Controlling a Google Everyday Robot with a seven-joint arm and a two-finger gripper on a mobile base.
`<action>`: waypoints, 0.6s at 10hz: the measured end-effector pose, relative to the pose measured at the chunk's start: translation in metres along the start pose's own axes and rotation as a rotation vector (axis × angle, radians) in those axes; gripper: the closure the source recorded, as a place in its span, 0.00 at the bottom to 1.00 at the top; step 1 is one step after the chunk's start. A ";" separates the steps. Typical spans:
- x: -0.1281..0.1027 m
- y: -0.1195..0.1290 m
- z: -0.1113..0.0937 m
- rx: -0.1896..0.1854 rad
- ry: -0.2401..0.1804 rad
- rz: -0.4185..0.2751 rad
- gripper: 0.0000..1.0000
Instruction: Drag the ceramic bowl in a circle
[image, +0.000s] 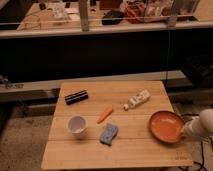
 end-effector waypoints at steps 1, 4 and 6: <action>-0.013 -0.021 0.005 0.008 -0.009 -0.030 1.00; -0.075 -0.091 0.026 0.021 -0.055 -0.187 1.00; -0.116 -0.124 0.035 0.008 -0.081 -0.299 1.00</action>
